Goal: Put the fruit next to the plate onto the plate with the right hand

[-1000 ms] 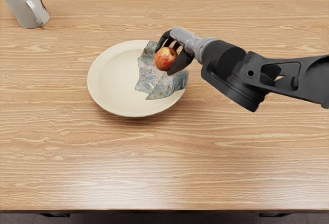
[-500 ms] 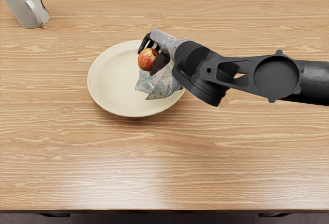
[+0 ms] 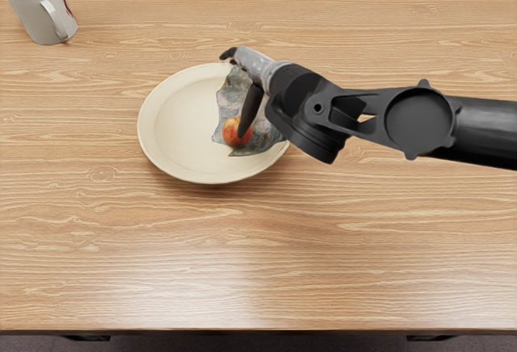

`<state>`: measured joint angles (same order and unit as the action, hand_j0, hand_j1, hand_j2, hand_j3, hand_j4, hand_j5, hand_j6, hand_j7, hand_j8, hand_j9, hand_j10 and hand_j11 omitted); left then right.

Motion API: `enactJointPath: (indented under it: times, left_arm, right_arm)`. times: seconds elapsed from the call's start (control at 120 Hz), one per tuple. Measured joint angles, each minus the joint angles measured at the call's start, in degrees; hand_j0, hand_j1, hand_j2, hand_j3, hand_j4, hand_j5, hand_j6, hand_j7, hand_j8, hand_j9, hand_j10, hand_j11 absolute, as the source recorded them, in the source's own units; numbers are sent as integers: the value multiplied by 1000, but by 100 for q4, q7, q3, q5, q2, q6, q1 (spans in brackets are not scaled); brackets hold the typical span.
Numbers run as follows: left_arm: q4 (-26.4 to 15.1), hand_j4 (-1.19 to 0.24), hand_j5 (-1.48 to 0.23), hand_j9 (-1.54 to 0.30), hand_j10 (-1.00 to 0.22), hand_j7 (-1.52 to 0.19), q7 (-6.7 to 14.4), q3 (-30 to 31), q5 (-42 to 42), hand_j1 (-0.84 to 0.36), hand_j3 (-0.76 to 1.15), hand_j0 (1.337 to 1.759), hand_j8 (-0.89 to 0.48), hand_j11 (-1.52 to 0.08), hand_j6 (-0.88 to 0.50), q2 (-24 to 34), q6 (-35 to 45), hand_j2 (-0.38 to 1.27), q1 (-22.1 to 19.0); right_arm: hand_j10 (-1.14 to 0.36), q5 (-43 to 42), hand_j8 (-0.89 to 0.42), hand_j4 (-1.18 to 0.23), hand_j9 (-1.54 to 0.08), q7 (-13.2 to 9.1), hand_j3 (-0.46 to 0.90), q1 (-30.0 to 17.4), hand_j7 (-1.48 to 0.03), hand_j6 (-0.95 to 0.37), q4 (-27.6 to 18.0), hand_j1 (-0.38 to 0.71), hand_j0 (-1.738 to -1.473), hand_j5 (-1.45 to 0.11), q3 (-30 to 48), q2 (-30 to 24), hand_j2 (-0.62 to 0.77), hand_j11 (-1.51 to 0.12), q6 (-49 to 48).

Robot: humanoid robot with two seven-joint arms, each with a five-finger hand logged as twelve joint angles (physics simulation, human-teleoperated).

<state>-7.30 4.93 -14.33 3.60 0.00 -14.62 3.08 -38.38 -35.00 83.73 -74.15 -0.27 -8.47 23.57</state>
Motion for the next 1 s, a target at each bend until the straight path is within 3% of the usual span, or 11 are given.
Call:
enactJointPath:
  times: [0.083, 0.242, 0.375, 0.483, 0.583, 0.733, 1.0]
  left_arm:
    - [0, 0, 0, 0, 0, 0, 0, 0, -1, 349, 0, 1658, 0, 0, 0, 0, 1, 0, 0]
    - [0, 0, 0, 0, 0, 0, 0, 0, -6, 349, 0, 1658, 0, 0, 0, 0, 2, 0, -9]
    - [6, 0, 0, 0, 0, 0, 0, -5, -8, 349, 0, 1658, 0, 0, 0, 0, 2, 0, -44]
    - [8, 0, 0, 0, 0, 0, 0, -4, -14, 349, 0, 1658, 0, 0, 0, 0, 2, 0, -54]
    - [8, 0, 0, 0, 0, 0, -1, -2, -22, 349, 0, 1658, 0, 0, 0, 0, 1, 0, -53]
    - [9, 0, 0, 0, 0, 0, 0, -1, -26, 349, 0, 1658, 0, 0, 0, 0, 1, 0, -53]
    - [13, 0, 0, 0, 0, 0, 0, -1, -42, 349, 0, 1658, 0, 0, 0, 0, 0, 0, -51]
  right_arm:
    - [-103, 18, -53, -65, -142, 0, 0, -251, -137, -45, -248, -248, -1657, -145, 409, -31, 38, -142, 51]
    - [-48, 39, -25, -31, -65, 0, 0, -1137, -63, -22, -1365, -303, -1658, -67, 1677, -710, 18, -65, -260]
    - [-25, 828, -13, -16, -34, 0, 0, -2610, -33, -12, -1686, -325, -1658, -35, 3924, -1156, 9, -34, -2392]
    - [-15, 2447, -8, -10, -20, 0, 0, -3230, -19, -7, -1590, -335, -1658, -21, 4808, -1815, 6, -20, -4293]
    - [-9, 4088, -5, -6, -12, 0, 0, -3440, -12, -4, -1353, -341, -1658, -13, 4795, -2676, 4, -12, -5259]
    - [-4, 5771, -2, -2, -6, 0, 0, -3472, -6, -1, -1201, -345, -1658, -6, 4070, -3763, 2, -6, -5716]
    - [0, 6688, 2, 0, -1, 1, 0, -3112, -2, 2, -1032, -348, -1658, -1, 3151, -5048, 1, -1, -5849]
